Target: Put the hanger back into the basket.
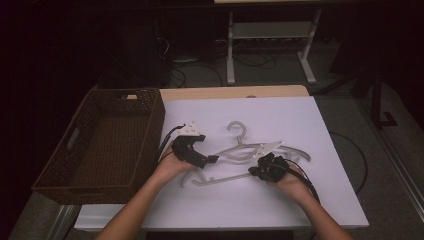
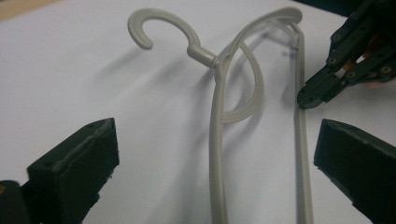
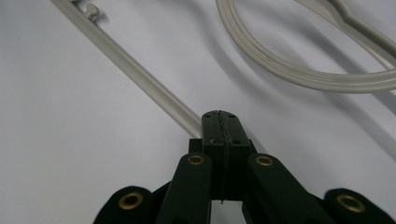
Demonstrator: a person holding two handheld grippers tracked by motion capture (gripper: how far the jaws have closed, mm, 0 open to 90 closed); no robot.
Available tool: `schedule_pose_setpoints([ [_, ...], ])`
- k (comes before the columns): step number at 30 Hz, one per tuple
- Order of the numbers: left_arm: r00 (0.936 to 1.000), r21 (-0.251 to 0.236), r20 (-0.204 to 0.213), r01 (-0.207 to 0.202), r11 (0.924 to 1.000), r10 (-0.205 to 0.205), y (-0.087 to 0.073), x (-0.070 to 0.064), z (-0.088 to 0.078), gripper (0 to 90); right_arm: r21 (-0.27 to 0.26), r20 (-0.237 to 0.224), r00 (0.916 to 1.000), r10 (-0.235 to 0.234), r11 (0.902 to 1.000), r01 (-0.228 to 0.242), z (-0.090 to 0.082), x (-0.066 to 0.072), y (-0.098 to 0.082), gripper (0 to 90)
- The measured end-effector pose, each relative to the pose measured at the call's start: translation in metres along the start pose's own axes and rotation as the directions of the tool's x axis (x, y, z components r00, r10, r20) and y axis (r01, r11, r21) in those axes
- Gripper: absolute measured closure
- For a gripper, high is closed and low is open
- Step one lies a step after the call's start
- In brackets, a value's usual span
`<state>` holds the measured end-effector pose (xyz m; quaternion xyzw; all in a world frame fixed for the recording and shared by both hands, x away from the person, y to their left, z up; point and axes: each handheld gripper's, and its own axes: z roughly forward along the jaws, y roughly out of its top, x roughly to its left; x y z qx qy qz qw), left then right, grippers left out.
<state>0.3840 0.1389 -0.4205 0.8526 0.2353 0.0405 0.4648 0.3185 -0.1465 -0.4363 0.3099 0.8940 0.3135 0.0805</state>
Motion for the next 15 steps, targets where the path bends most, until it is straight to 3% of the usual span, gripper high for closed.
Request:
schedule_pose_setpoints([
  [2,1.0,0.01,0.0,-0.005,0.9999,0.005,0.001,0.001,0.003,13.2,0.0,0.001,1.0,0.0,1.0,0.0,0.0,0.0,0.0,90.0],
  [4,1.0,0.036,0.007,-0.005,0.9994,0.005,0.001,0.004,0.008,15.5,0.0,0.0,1.0,0.001,1.0,-0.001,0.0,0.0,0.0,90.0],
  [7,0.9985,0.069,0.054,0.005,0.9976,-0.008,0.0,0.011,0.017,23.6,0.0,-0.001,1.0,0.002,1.0,-0.002,0.0,0.0,0.0,90.0],
  [15,0.9953,0.138,0.097,-0.01,0.9904,-0.003,-0.001,0.012,0.031,44.4,0.001,-0.002,1.0,0.003,1.0,-0.003,0.0,0.0,0.0,90.0],
])
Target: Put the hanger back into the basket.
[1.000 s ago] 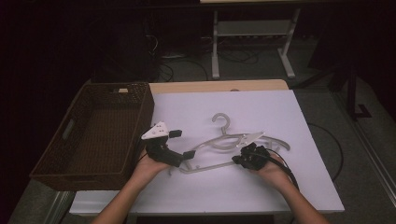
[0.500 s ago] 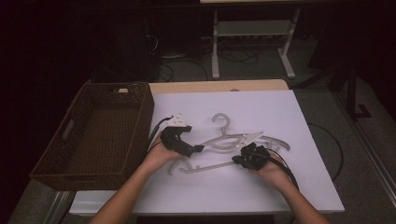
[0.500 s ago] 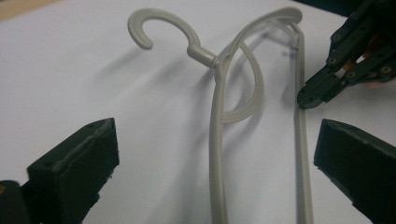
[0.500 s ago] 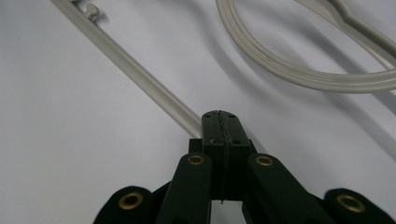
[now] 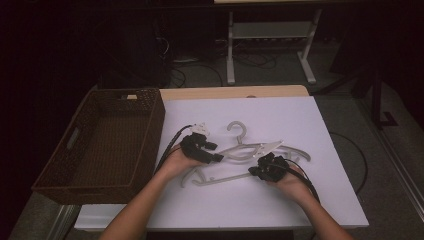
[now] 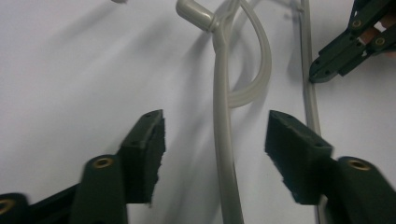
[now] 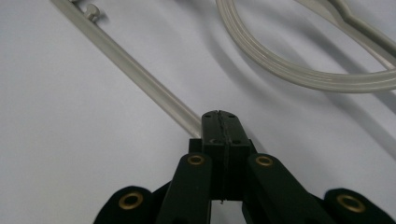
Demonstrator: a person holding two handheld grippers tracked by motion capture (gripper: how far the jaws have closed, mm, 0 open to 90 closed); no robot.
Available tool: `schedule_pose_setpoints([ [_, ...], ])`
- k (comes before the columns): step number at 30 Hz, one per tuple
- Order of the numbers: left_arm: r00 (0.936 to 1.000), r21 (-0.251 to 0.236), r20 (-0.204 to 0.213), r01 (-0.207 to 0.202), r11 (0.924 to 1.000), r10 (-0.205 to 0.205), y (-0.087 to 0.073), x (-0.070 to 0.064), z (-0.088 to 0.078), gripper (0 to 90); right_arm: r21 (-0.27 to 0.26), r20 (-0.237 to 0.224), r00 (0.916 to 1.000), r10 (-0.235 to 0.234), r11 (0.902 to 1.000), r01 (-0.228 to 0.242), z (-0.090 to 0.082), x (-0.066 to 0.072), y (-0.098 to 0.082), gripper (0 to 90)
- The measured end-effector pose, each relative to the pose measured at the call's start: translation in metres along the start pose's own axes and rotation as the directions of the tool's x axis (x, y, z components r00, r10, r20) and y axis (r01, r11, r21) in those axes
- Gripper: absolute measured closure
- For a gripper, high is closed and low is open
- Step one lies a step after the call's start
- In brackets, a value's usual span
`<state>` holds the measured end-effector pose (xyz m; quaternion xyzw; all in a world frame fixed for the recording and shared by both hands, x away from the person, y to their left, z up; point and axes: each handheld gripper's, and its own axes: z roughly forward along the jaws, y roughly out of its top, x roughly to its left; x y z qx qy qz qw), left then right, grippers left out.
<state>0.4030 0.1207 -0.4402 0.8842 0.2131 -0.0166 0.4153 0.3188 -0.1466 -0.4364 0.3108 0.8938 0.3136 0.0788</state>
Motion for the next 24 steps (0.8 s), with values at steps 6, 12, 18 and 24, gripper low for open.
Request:
schedule_pose_setpoints([
  [6,0.9999,0.027,0.013,-0.002,0.9996,0.002,0.002,0.0,0.008,62.8,0.0,0.0,1.0,-0.001,1.0,0.001,0.0,0.0,0.0,89.9],
  [12,0.9999,0.043,0.016,-0.002,0.9991,0.001,0.001,-0.001,0.013,71.5,0.0,0.0,1.0,0.0,1.0,0.0,0.0,0.0,0.0,90.0],
  [18,0.9999,0.047,0.008,-0.008,0.9989,0.008,0.006,-0.003,0.015,80.7,-0.001,0.002,1.0,-0.001,1.0,0.001,0.0,0.0,0.0,90.0],
  [24,0.9997,0.041,0.012,0.023,0.9989,-0.023,0.008,-0.004,0.013,82.3,0.0,0.003,1.0,0.0,1.0,0.0,0.0,0.0,-0.001,90.0],
])
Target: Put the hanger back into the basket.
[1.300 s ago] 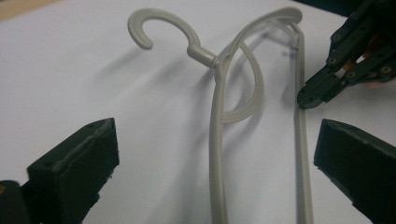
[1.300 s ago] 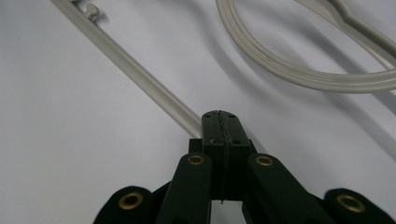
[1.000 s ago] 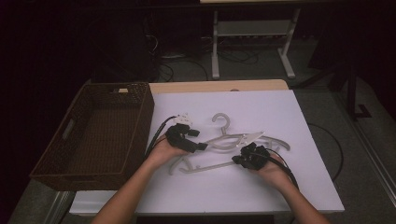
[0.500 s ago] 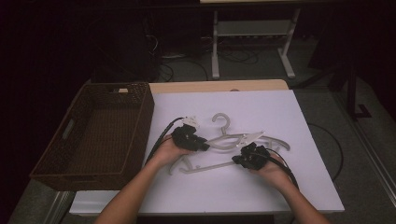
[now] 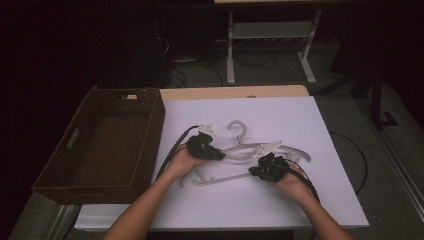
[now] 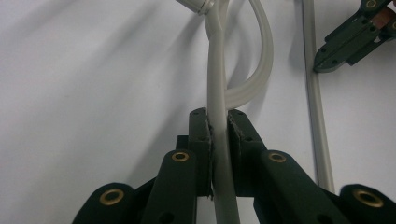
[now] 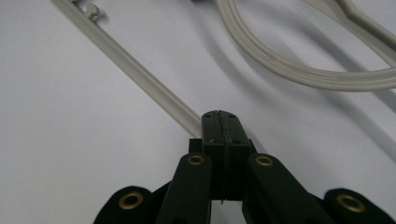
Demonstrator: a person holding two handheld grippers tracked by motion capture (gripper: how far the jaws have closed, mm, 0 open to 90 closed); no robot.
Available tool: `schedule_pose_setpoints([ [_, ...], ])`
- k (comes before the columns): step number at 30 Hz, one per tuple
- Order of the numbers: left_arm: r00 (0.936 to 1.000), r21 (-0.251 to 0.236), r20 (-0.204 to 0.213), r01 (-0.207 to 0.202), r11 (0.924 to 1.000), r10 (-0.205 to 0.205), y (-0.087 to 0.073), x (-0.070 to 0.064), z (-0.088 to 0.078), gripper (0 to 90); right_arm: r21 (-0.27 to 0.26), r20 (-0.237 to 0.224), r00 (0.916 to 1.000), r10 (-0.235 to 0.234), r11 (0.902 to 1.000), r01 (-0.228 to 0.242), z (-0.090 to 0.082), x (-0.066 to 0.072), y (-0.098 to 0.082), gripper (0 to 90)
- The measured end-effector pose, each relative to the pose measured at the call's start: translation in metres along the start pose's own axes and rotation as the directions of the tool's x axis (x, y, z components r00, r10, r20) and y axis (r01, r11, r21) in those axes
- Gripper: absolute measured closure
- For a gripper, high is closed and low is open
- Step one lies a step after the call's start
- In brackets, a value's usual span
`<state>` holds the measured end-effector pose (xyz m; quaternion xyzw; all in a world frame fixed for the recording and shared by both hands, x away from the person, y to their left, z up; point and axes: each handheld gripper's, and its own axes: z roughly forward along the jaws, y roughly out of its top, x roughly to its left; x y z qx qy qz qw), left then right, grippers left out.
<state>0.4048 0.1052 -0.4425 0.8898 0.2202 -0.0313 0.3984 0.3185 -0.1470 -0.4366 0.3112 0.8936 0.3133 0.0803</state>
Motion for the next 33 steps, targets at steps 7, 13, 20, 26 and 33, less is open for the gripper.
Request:
schedule_pose_setpoints([
  [7,0.9999,-0.002,0.004,0.012,0.9999,-0.012,0.001,0.0,-0.001,83.0,-0.003,-0.005,1.0,0.007,1.0,-0.007,-0.001,0.0,0.0,89.9],
  [13,0.9996,-0.009,0.016,0.024,0.9997,-0.024,0.001,0.001,-0.003,83.1,-0.029,-0.019,0.9998,0.009,0.9995,-0.009,-0.009,-0.002,0.0,87.1],
  [20,0.9999,-0.008,0.015,-0.003,1.0,0.003,0.004,-0.001,-0.011,83.2,-0.114,-0.046,0.998,0.043,0.9924,-0.048,-0.026,-0.006,0.0,71.7],
  [26,1.0,-0.031,0.003,-0.001,0.9995,0.001,0.01,-0.008,-0.026,83.3,-0.244,-0.035,0.9976,0.061,0.9674,-0.067,-0.049,-0.007,0.002,46.0],
  [33,0.9994,-0.044,-0.028,0.021,0.9988,-0.022,0.015,-0.014,-0.042,83.2,-0.363,-0.049,0.9986,0.018,0.9312,-0.035,-0.068,0.001,0.003,23.3],
])
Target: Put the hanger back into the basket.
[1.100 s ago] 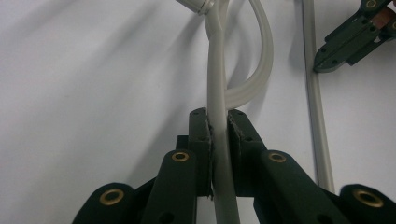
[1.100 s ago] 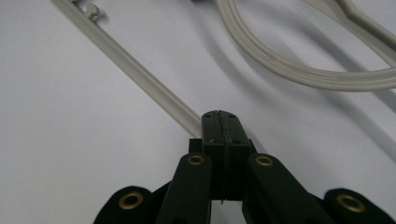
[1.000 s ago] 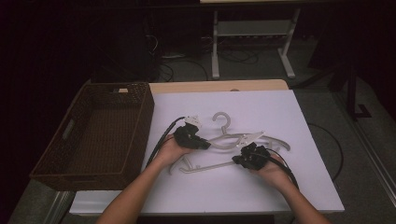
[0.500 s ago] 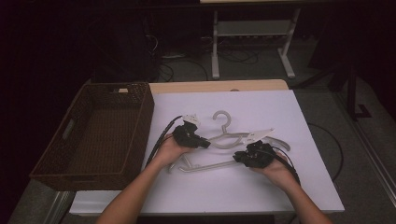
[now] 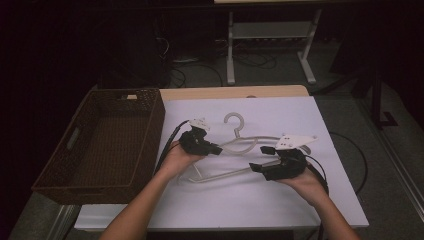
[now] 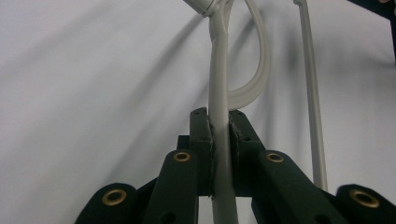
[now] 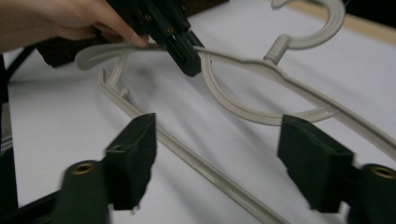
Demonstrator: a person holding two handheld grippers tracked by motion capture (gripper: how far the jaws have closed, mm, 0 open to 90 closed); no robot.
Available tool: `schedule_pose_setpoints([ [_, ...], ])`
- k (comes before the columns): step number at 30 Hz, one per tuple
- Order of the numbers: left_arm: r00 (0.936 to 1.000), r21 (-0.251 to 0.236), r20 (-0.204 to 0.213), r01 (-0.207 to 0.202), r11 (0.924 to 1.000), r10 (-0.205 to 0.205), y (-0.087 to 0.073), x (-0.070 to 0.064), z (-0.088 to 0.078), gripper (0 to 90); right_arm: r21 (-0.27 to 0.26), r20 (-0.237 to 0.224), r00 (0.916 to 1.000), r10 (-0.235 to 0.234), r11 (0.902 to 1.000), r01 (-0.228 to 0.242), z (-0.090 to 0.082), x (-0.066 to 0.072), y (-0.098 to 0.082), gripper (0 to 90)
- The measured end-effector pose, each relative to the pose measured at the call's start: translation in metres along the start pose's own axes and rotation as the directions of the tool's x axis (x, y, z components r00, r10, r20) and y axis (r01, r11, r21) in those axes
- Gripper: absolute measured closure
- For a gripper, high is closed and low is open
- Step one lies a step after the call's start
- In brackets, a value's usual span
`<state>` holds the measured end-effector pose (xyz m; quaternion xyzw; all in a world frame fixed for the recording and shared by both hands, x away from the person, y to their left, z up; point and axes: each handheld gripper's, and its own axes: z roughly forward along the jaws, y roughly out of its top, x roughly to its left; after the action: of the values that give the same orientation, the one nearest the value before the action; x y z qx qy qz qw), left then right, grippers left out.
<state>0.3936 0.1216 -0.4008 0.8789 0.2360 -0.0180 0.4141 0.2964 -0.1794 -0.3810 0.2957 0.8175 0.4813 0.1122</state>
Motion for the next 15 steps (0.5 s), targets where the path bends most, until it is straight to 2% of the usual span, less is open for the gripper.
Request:
schedule_pose_setpoints([
  [2,0.9998,-0.006,-0.017,0.011,0.9999,-0.011,0.003,-0.003,-0.006,83.3,-0.037,-0.011,0.9999,0.006,0.9993,-0.006,-0.007,0.004,0.002,18.9],
  [3,0.9993,-0.02,-0.029,0.024,0.9995,-0.024,0.006,-0.006,-0.012,83.2,-0.076,-0.017,0.9999,-0.003,0.9971,0.002,-0.012,0.006,0.004,15.4],
  [4,0.9993,-0.02,-0.029,0.024,0.9995,-0.024,0.006,-0.006,-0.012,83.2,-0.076,-0.017,0.9999,-0.003,0.9971,0.002,-0.012,0.006,0.004,15.4],
  [5,0.9988,-0.023,-0.041,0.026,0.9994,-0.027,0.01,-0.007,-0.019,83.2,-0.121,-0.021,0.9998,-0.005,0.9927,0.003,-0.019,0.009,0.007,14.0],
  [7,0.9984,-0.025,-0.049,0.027,0.9993,-0.028,0.012,-0.008,-0.025,83.3,-0.154,-0.025,0.9997,-0.004,0.988,0.0,-0.026,0.01,0.012,13.8],
  [8,0.9984,-0.025,-0.049,0.027,0.9993,-0.028,0.012,-0.008,-0.025,83.2,-0.154,-0.025,0.9997,-0.004,0.988,0.0,-0.026,0.01,0.012,13.8],
  [9,0.9973,-0.023,-0.064,0.034,0.9992,-0.035,0.016,-0.01,-0.032,83.2,-0.187,-0.023,0.9997,0.001,0.9823,-0.005,-0.031,0.01,0.014,13.7],
  [10,0.9973,-0.023,-0.064,0.034,0.9992,-0.035,0.016,-0.01,-0.032,83.2,-0.197,-0.027,0.9996,0.004,0.9803,-0.009,-0.033,0.01,0.015,13.7],
  [11,0.9966,-0.016,-0.073,0.036,0.9992,-0.037,0.02,-0.012,-0.04,83.2,-0.207,-0.028,0.9996,0.003,0.9783,-0.009,-0.034,0.01,0.015,13.7],
  [15,0.9947,-0.009,-0.098,0.028,0.9996,-0.029,0.026,-0.014,-0.053,83.2,-0.214,-0.029,0.9996,0.0,0.9767,-0.006,-0.037,0.009,0.015,13.7],
])
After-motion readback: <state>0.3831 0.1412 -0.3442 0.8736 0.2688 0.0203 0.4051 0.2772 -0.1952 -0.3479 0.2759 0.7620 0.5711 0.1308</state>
